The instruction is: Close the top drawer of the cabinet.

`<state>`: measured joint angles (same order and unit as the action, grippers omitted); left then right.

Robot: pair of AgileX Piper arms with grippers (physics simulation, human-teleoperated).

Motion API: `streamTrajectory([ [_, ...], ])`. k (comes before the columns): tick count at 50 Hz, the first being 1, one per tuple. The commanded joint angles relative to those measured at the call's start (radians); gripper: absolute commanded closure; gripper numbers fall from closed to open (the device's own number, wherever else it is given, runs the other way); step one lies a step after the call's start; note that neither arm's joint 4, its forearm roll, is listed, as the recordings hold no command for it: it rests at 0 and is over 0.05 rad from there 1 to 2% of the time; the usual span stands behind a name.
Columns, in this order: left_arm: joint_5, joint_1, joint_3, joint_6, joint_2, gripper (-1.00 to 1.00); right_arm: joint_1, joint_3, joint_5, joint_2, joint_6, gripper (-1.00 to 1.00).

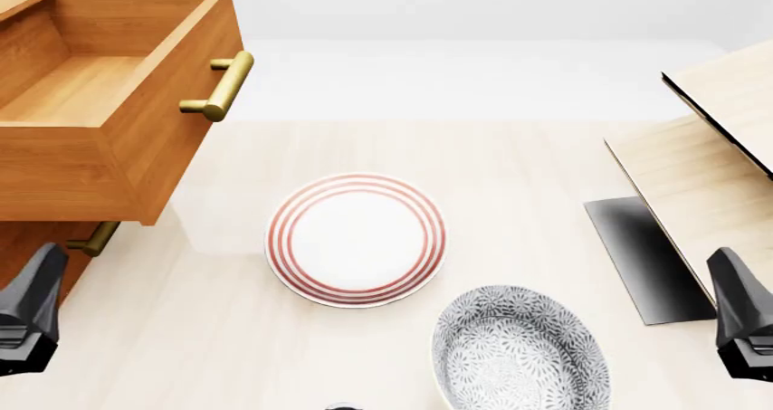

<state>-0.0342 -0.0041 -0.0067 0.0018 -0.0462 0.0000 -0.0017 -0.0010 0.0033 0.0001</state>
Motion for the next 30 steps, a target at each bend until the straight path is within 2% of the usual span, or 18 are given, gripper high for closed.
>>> streamTrajectory([
  [1,-0.08,0.029,0.007,0.019,-0.158,-1.0,0.0,-0.003,-0.001,0.004,0.0,-1.0],
  [3,-0.128,0.025,0.007,0.003,-0.217,-1.0,0.0,-0.003,-0.001,0.004,0.0,-1.0],
  [5,-0.119,0.021,0.007,0.008,-0.212,-1.0,0.0,-0.003,-0.001,0.004,0.0,-1.0],
  [9,-0.12,0.044,0.007,0.087,-0.233,-1.0,0.0,-0.002,0.0,0.003,0.0,-1.0],
  [12,-0.138,0.047,0.007,0.077,-0.24,-1.0,0.0,-0.002,0.0,0.003,0.0,-1.0],
  [17,-0.036,0.015,0.007,0.07,-0.133,-1.0,0.0,-0.002,0.001,0.001,0.0,-1.0],
  [23,-0.055,0.023,0.007,0.06,-0.152,-1.0,0.0,-0.002,0.001,0.001,0.0,-1.0],
  [30,-0.027,0.026,0.007,0.049,-0.115,-1.0,0.0,-0.002,0.001,0.001,0.0,-1.0],
])
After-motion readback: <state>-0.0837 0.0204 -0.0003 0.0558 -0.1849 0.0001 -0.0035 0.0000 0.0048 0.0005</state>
